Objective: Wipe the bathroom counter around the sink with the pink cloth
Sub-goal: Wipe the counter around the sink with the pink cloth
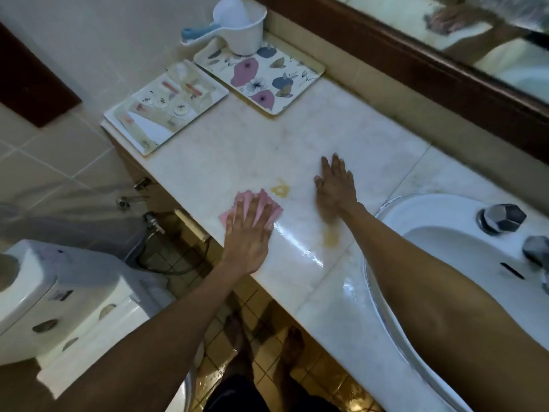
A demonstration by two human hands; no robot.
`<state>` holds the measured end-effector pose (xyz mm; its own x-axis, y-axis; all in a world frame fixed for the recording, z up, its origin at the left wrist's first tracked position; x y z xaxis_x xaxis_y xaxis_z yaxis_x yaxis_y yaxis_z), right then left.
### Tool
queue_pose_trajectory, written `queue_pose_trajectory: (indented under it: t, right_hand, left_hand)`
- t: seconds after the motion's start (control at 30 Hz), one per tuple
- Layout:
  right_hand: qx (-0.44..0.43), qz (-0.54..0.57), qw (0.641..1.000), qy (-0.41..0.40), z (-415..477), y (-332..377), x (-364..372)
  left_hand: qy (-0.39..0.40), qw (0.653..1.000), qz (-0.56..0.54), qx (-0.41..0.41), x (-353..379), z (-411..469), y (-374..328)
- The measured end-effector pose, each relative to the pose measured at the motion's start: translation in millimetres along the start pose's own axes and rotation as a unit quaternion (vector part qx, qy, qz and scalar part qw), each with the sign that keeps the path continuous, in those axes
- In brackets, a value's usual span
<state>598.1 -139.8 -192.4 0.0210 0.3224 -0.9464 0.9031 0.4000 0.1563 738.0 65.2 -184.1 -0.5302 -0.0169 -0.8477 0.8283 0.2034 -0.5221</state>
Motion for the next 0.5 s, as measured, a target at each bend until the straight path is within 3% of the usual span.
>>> queue_pose_trajectory:
  t: [0.2, 0.3, 0.4, 0.5]
  right_hand:
    - [-0.001, -0.004, 1.000, 0.020, 3, -1, -1]
    - [-0.001, -0.001, 1.000, 0.024, 2, 0, 1]
    - [0.000, -0.003, 1.000, 0.022, 1, 1, 2]
    - [0.003, -0.005, 1.000, 0.018, 1, 0, 2]
  left_hand:
    - [0.144, 0.980, 0.022, 0.133, 2, -4, 16]
    - [0.073, 0.996, 0.015, 0.051, -25, 16, 41]
    - [0.009, 1.000, 0.008, -0.010, -17, 12, 22]
    - [0.057, 0.997, 0.002, 0.053, 3, -16, -5]
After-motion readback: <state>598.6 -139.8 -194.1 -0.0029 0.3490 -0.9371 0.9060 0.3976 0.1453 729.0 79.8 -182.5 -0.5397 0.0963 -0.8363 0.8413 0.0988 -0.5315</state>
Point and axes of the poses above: each hand's wrist, its own z-axis towards the middle knuckle, its own x-axis out of the palm, y = z × x, the point moved 8 cm from there along z, towards the middle knuckle, and after that the axes turned 13 degrees about -z, right-handed, at the moved point
